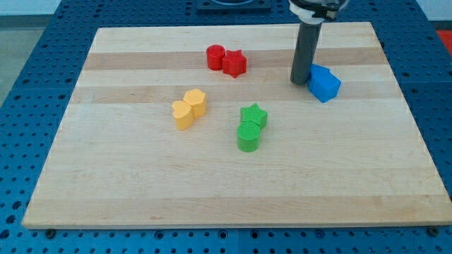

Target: Point your arm at the right side of the group of red blocks

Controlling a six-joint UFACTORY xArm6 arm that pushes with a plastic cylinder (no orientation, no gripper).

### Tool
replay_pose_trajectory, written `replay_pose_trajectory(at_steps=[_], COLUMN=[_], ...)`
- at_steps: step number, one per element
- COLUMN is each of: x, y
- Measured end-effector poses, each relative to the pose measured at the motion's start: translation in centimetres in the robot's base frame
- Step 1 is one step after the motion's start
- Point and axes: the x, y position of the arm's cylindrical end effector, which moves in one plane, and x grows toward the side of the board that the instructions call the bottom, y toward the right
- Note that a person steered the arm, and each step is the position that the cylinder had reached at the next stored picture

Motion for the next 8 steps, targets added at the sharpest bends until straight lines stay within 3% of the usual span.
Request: replay_pose_trajectory(at_steps=[2,7,8], x=[-0.8,-1.4,-6.8], y=[-4.8,-4.9,-5.3])
